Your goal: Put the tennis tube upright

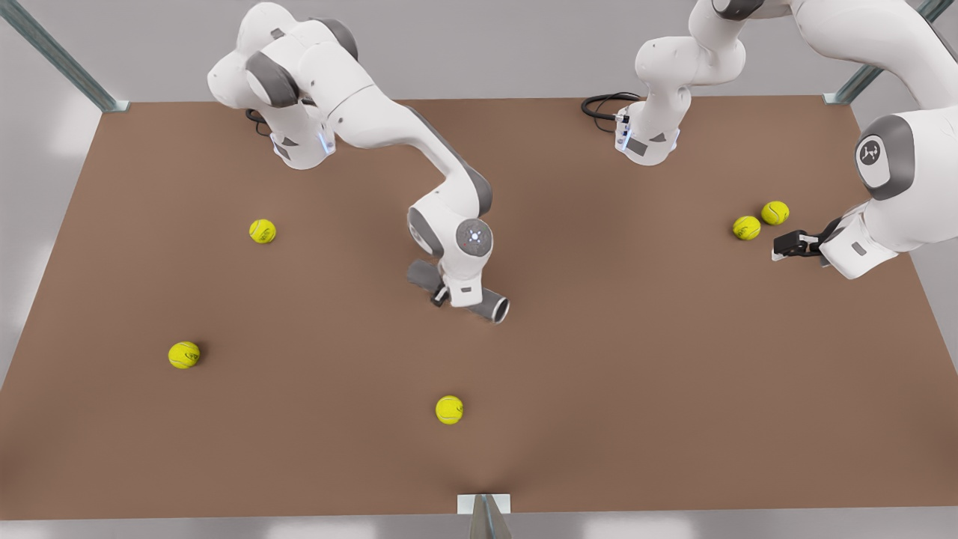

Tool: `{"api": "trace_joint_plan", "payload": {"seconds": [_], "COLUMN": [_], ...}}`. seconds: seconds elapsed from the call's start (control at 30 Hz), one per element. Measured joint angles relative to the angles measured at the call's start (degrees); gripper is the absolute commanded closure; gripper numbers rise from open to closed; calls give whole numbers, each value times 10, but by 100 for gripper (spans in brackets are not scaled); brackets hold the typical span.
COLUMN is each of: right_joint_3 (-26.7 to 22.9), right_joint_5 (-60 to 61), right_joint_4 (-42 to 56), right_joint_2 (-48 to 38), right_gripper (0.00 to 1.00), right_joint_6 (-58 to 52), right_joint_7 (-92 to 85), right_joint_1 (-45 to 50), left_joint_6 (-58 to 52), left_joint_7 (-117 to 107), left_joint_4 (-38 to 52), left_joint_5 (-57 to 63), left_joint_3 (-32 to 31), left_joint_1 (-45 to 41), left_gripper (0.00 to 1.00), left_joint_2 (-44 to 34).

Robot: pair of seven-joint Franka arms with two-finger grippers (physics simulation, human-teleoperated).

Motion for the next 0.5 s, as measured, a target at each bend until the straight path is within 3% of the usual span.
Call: {"api": "trace_joint_plan", "payload": {"seconds": [0.37, 0.5], "right_joint_3": [-6, -14], "right_joint_5": [7, 12], "right_joint_4": [0, 0], "right_joint_2": [67, 75], "right_gripper": [30, 23], "right_joint_6": [142, 161], "right_joint_7": [-80, -98], "right_joint_1": [60, 74], "left_joint_6": [0, 0], "left_joint_7": [0, 0], "left_joint_4": [0, 0], "left_joint_5": [0, 0], "left_joint_3": [0, 0], "left_joint_1": [3, 3], "left_gripper": [0, 0], "left_joint_2": [3, 3]}}
